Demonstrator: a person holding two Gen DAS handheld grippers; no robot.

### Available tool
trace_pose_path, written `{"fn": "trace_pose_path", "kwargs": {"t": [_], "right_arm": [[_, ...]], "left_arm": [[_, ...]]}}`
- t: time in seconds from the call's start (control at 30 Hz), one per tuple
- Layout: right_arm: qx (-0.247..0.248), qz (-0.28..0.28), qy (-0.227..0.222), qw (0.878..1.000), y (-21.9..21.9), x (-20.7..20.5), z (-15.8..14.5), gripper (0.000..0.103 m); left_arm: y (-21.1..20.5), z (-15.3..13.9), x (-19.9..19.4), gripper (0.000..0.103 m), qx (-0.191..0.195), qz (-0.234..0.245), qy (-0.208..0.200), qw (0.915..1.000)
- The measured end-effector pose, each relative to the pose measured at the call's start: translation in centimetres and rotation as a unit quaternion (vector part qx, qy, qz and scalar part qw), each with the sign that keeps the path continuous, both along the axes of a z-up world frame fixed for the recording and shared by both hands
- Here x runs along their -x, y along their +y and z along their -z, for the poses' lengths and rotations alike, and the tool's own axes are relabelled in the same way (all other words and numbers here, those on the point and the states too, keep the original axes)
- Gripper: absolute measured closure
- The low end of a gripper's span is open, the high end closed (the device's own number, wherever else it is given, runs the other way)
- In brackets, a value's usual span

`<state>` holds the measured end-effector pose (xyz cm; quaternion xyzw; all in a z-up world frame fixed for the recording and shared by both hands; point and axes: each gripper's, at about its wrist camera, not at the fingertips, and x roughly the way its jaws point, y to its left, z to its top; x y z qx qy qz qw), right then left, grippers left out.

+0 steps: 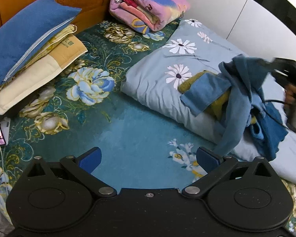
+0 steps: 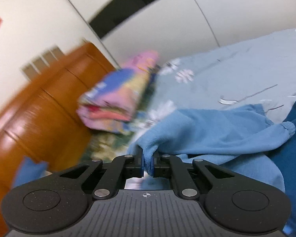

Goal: Fold clothes
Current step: 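Grasp the light blue garment with the right gripper and pull it off the pile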

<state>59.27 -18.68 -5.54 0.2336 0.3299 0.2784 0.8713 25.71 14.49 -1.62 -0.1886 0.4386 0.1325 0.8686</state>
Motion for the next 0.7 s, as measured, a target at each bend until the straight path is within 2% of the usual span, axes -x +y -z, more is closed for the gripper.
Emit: {"fn": "trace_pose_path", "kwargs": {"t": [0.17, 0.3, 0.53, 0.63, 0.7], "right_arm": [[-0.104, 0.017, 0.004, 0.994, -4.7, 7.9, -4.0, 0.099], [-0.132, 0.065, -0.008, 0.989, -7.2, 15.2, -7.2, 0.099], [-0.125, 0.185, -0.044, 0.974, -9.2, 27.9, -13.1, 0.099], [-0.113, 0.224, -0.066, 0.966, -9.0, 33.3, -15.1, 0.099], [-0.102, 0.241, -0.065, 0.963, -8.5, 35.9, -15.6, 0.099]], "left_arm": [[0.9, -0.8, 0.9, 0.002, 0.03, 0.018, -0.024, 0.9991], [2.0, -1.6, 1.7, 0.002, 0.053, 0.051, -0.051, 0.996], [5.3, -3.4, 5.2, 0.002, 0.095, 0.106, -0.103, 0.9844], [7.3, -3.7, 7.4, 0.002, 0.102, 0.119, -0.114, 0.981], [8.5, -3.3, 8.8, 0.002, 0.108, 0.121, -0.11, 0.9806]]}}
